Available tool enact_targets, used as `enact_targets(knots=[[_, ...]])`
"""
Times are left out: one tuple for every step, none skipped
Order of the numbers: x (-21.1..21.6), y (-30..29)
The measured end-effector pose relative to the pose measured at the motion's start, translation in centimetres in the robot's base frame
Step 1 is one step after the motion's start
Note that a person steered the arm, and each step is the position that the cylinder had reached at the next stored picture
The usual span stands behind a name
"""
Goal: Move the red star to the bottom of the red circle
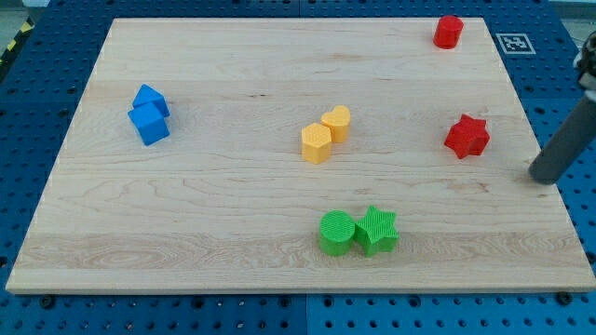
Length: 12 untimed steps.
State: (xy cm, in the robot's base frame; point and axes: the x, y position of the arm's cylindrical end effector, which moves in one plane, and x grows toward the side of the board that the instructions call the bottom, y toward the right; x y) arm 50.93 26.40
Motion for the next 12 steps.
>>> enact_targets(knots=[[0.5,-5.6],[-2.0,-9.2],[-2.9,-7.1],[-1.5,-6.4],[-2.8,-5.8],[-5.3,-5.8],[-5.3,-5.8],[-6.0,-5.8],[-7.8,-5.8],[-7.8,-5.8],[-7.8,-5.8],[-7.8,-5.8]])
